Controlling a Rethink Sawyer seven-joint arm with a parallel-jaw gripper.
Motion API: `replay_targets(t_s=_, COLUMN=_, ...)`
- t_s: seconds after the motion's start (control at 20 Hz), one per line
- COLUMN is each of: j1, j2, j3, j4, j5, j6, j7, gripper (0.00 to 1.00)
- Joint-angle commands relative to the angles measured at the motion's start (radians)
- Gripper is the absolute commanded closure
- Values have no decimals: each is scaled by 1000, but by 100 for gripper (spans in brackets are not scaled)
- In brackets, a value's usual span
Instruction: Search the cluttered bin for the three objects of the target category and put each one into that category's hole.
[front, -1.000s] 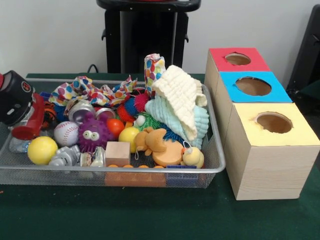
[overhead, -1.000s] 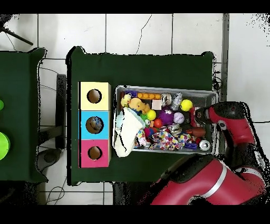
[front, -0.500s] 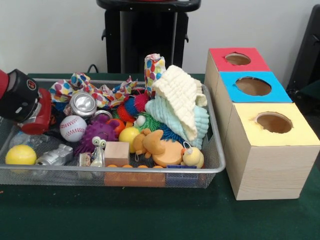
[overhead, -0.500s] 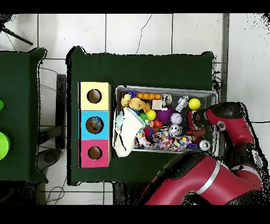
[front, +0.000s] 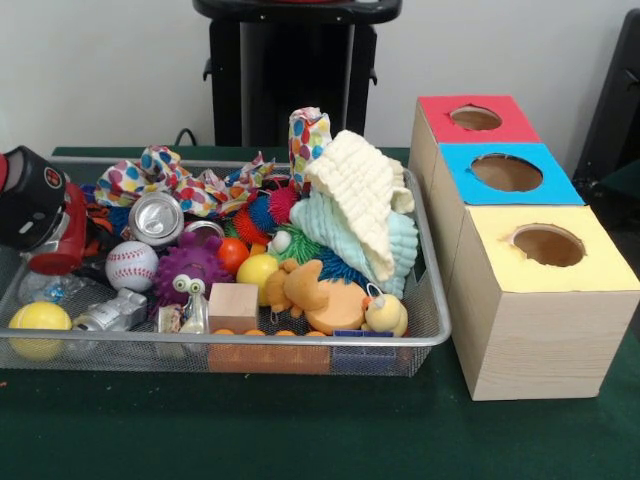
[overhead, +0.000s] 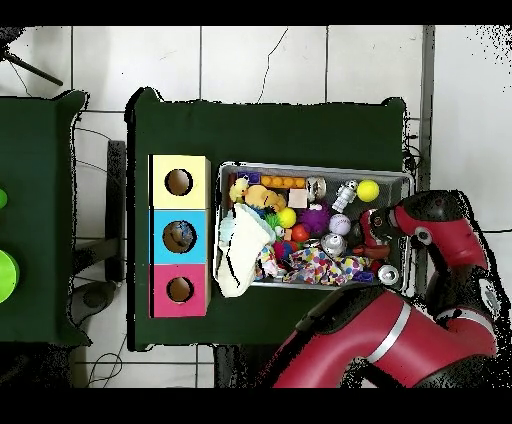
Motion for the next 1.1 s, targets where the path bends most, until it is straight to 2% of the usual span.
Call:
replay_targets(t_s=0.05, j1=-3, j2=90, j3=19, j4=-50, j5=-58, j6=-295, j7=123, gripper=0)
replay_targets(t_s=0.2, j1=-4, j2=93, j3=25, j4=-44, j5=-57, j6=-346, j7=124, gripper=0)
replay_targets(t_s=0.55, j1=-7, j2=99, j3=34, j4=-43, j5=-49, j6=-382, j7=135, gripper=0)
replay_targets(t_s=0.8, j1=-10, j2=106, j3=37, j4=-55, j5=-61, j6=-462, j7=114, gripper=0)
replay_targets(t_s=0.95, j1=-2, j2=100, j3=21, j4=-55, j5=-107, j6=-571, j7=86, gripper=0)
replay_targets(t_s=1.1, j1=23, j2=91, j3=-36, j4=-67, j5=-170, j6=-608, j7=110, gripper=0)
